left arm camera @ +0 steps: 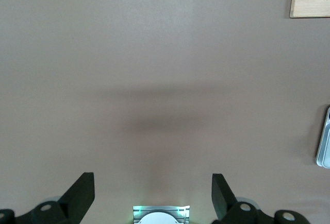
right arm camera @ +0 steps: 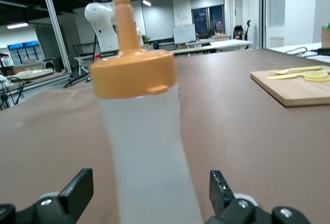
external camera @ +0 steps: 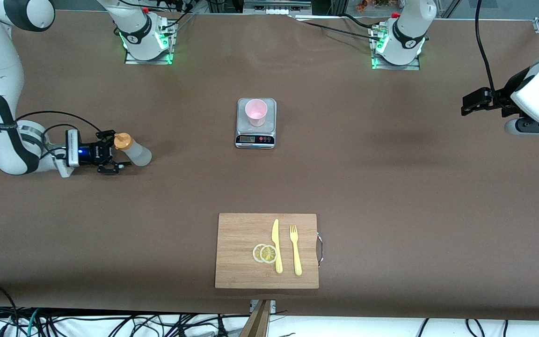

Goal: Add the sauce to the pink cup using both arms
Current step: 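Reach the right gripper to the white squeeze bottle, then close the right gripper on the bottle and lift it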

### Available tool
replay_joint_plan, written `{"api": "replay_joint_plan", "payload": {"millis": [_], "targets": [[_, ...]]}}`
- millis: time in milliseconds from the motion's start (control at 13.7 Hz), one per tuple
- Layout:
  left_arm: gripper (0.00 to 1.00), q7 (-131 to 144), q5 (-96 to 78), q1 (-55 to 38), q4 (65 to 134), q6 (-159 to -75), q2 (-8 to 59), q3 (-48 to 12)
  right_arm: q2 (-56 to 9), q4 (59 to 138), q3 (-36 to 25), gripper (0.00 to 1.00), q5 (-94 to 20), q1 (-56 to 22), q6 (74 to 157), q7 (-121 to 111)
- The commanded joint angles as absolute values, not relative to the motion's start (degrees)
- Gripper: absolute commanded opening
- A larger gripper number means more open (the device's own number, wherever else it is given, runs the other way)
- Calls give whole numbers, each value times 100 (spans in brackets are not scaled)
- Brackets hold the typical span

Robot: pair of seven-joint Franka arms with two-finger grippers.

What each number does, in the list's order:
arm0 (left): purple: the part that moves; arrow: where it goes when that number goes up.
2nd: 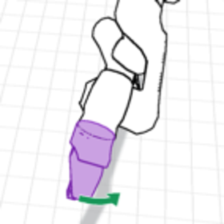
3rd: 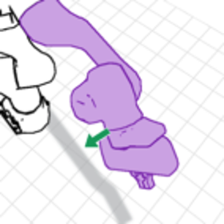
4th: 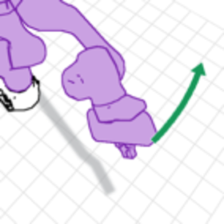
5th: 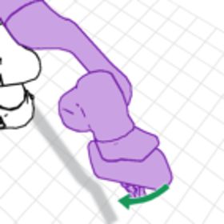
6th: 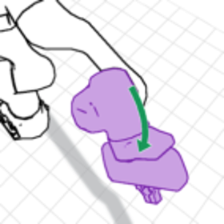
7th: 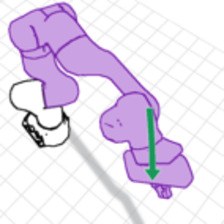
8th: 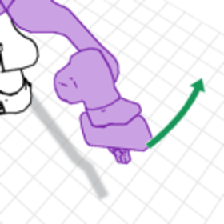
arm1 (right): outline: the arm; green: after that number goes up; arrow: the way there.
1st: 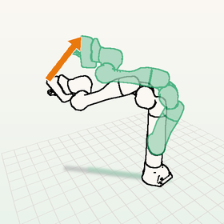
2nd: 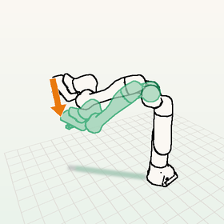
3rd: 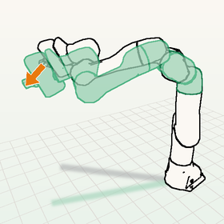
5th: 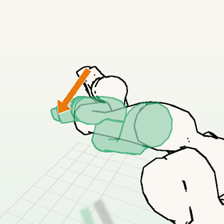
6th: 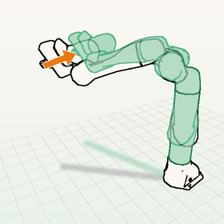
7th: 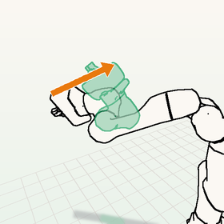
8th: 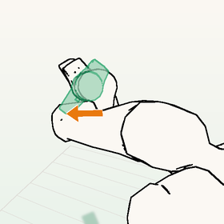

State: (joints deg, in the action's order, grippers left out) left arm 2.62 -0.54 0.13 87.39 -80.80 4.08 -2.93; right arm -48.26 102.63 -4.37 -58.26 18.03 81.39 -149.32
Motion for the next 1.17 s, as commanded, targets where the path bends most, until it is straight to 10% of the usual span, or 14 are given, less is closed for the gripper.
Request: {"api": "replay_joint_plan", "payload": {"millis": [0,364,437,583,728,1092], "targets": [[100,79,35,35,8754,-8077,343,-316,-4913,10195,-334,100,-5959,1714,8104,-14959],[100,62,18,70,8745,-8077,343,-308,-4922,10178,-272,99,-5942,1582,8086,-14740],[100,62,18,70,8745,-8077,343,-308,-4922,10169,-272,92,-5889,1582,8069,-14635],[100,62,9,70,8745,-8077,351,-308,-4922,10108,-272,37,-5723,1512,8103,-14415],[100,62,9,70,8745,-8077,360,-308,-4904,10037,-272,6,-5678,1459,8104,-14379],[100,62,9,70,8736,-8077,378,-308,-4712,9985,-272,0,-5512,1074,8182,-13688]]}}
